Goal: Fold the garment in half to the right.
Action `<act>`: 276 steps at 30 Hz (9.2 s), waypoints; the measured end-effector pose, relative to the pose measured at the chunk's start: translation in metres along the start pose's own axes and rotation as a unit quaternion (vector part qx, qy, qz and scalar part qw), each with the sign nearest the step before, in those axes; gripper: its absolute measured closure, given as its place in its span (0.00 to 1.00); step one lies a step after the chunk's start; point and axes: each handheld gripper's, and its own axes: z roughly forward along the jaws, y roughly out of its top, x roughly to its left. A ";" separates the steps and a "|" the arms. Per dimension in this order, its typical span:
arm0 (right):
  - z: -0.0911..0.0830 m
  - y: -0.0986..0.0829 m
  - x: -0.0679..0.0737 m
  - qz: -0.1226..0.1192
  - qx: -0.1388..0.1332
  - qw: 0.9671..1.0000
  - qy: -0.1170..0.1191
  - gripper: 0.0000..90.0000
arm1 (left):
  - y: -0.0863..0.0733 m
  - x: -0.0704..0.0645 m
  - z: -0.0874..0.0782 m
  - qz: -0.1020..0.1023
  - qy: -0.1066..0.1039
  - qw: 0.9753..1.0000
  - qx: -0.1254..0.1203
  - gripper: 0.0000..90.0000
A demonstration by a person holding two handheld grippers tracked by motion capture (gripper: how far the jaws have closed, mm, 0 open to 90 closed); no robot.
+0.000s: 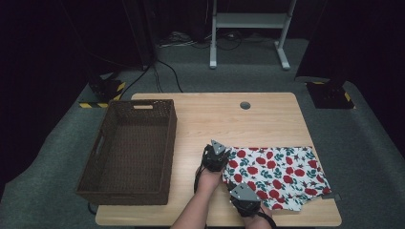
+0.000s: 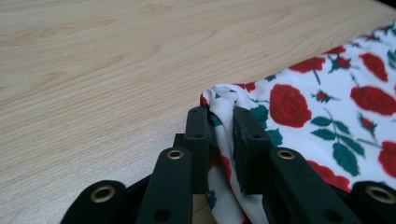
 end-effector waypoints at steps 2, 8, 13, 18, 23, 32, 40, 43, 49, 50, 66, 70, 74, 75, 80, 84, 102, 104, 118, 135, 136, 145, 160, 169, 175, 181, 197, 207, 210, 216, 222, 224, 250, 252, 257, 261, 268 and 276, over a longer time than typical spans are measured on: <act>-0.002 0.001 -0.001 0.000 -0.006 1.000 -0.002 0.94 | 0.001 -0.001 -0.002 -0.012 0.000 1.000 -0.010 0.87; -0.011 0.009 -0.004 0.005 -0.029 1.000 -0.008 0.94 | 0.018 -0.002 -0.016 -0.047 -0.006 0.998 -0.046 0.87; -0.020 0.025 -0.006 0.004 -0.052 0.999 -0.010 0.94 | 0.033 -0.001 -0.029 -0.068 -0.001 0.996 -0.058 0.88; -0.028 0.044 -0.006 0.004 -0.074 0.997 -0.008 0.94 | 0.049 0.006 -0.049 -0.088 0.005 0.993 -0.081 0.88; -0.032 0.067 -0.002 0.005 -0.094 0.996 0.003 0.94 | 0.064 0.016 -0.075 -0.099 0.025 0.990 -0.098 0.88; -0.032 0.104 0.011 -0.014 -0.121 0.992 0.022 0.94 | 0.084 0.037 -0.112 -0.108 0.058 0.986 -0.110 0.87; -0.042 0.102 -0.015 0.002 -0.125 0.992 0.002 0.94 | 0.100 0.022 -0.096 -0.100 0.064 0.988 -0.094 0.87; -0.045 0.095 -0.028 0.013 -0.121 0.993 -0.006 0.94 | 0.106 0.009 -0.083 -0.094 0.068 0.990 -0.084 0.87; -0.045 0.075 -0.049 0.034 -0.109 0.993 -0.011 0.94 | 0.109 -0.015 -0.054 -0.071 0.076 0.993 -0.055 0.87; -0.045 0.071 -0.051 0.037 -0.106 0.994 -0.011 0.94 | 0.109 -0.019 -0.049 -0.068 0.078 0.993 -0.051 0.87; -0.030 0.015 -0.081 0.079 -0.062 0.995 -0.027 0.94 | 0.087 -0.054 0.014 -0.029 0.114 0.993 0.008 0.87; -0.028 0.006 -0.085 0.086 -0.056 0.994 -0.029 0.94 | 0.085 -0.060 0.022 -0.019 0.112 0.993 0.020 0.86; -0.028 0.000 -0.088 0.090 -0.050 0.994 -0.030 0.94 | 0.085 -0.064 0.028 -0.012 0.115 0.993 0.028 0.86; -0.028 -0.001 -0.089 0.090 -0.049 0.994 -0.030 0.94 | 0.084 -0.066 0.029 -0.011 0.116 0.993 0.030 0.86; -0.028 -0.008 -0.090 0.095 -0.043 0.994 -0.032 0.93 | 0.083 -0.072 0.036 -0.002 0.111 0.993 0.038 0.86; -0.027 -0.014 -0.092 0.101 -0.037 0.994 -0.032 0.93 | 0.081 -0.076 0.042 0.001 0.106 0.993 0.046 0.86; -0.037 -0.028 -0.107 0.128 -0.037 0.989 -0.057 0.64 | 0.094 -0.086 0.046 -0.028 0.048 0.998 0.027 0.40; -0.039 -0.027 -0.108 0.128 -0.039 0.989 -0.057 0.61 | 0.095 -0.086 0.043 -0.023 0.041 0.999 0.022 0.36; -0.042 -0.034 -0.115 0.140 -0.028 0.988 -0.051 0.23 | 0.093 -0.069 0.014 -0.035 0.008 0.999 0.019 0.14; -0.056 -0.056 -0.116 0.135 -0.003 0.989 -0.053 0.17 | 0.075 -0.039 -0.028 -0.044 0.014 0.999 0.015 0.06; -0.057 -0.058 -0.116 0.135 -0.003 0.989 -0.053 0.17 | 0.073 -0.038 -0.030 -0.045 0.013 0.999 0.016 0.06; -0.060 -0.067 -0.119 0.131 0.003 0.990 -0.053 0.18 | 0.053 -0.039 -0.043 -0.042 0.009 0.999 0.029 0.07; -0.056 -0.074 -0.121 0.140 0.014 0.989 -0.050 0.18 | 0.014 -0.054 -0.060 -0.034 -0.006 0.999 0.040 0.09; -0.056 -0.075 -0.121 0.142 0.014 0.989 -0.043 0.18 | -0.013 -0.071 -0.068 -0.006 -0.007 0.999 0.045 0.11; -0.054 -0.076 -0.119 0.140 0.019 0.989 -0.039 0.18 | -0.026 -0.077 -0.060 0.003 -0.005 0.998 0.063 0.13; -0.053 -0.077 -0.120 0.142 0.020 0.989 -0.039 0.18 | -0.037 -0.081 -0.052 0.022 0.005 0.997 0.078 0.13; -0.054 -0.078 -0.120 0.143 0.021 0.989 -0.038 0.18 | -0.043 -0.054 -0.056 0.045 0.036 0.994 0.089 0.13; -0.052 -0.078 -0.119 0.141 0.025 0.989 -0.037 0.18 | -0.037 -0.023 -0.080 0.024 0.053 0.996 0.071 0.16; -0.052 -0.078 -0.119 0.141 0.026 0.989 -0.037 0.18 | -0.024 -0.027 -0.086 0.028 0.042 0.998 0.046 0.18; -0.054 -0.079 -0.121 0.143 0.024 0.989 -0.037 0.18 | -0.019 -0.043 -0.072 0.048 0.011 0.998 0.046 0.32; -0.054 -0.080 -0.122 0.148 0.024 0.988 -0.036 0.18 | -0.038 -0.062 -0.053 0.075 -0.002 0.994 0.075 0.39; -0.053 -0.080 -0.122 0.147 0.025 0.988 -0.035 0.18 | -0.041 -0.065 -0.050 0.073 0.004 0.995 0.074 0.39; -0.049 -0.081 -0.119 0.145 0.042 0.988 -0.026 0.18 | -0.048 -0.012 -0.067 0.020 0.067 0.995 0.072 0.41; -0.049 -0.081 -0.119 0.145 0.043 0.988 -0.026 0.18 | -0.048 -0.007 -0.069 0.016 0.072 0.995 0.073 0.41; -0.048 -0.082 -0.119 0.145 0.048 0.988 -0.025 0.18 | -0.048 0.004 -0.073 0.004 0.084 0.994 0.075 0.41; -0.048 -0.082 -0.119 0.147 0.052 0.988 -0.025 0.18 | -0.049 0.012 -0.076 -0.004 0.093 0.993 0.073 0.41; -0.046 -0.082 -0.120 0.151 0.059 0.986 -0.023 0.18 | -0.050 0.023 -0.079 -0.020 0.111 0.991 0.072 0.41; -0.046 -0.082 -0.121 0.153 0.061 0.986 -0.021 0.18 | -0.050 0.031 -0.082 -0.032 0.127 0.989 0.072 0.41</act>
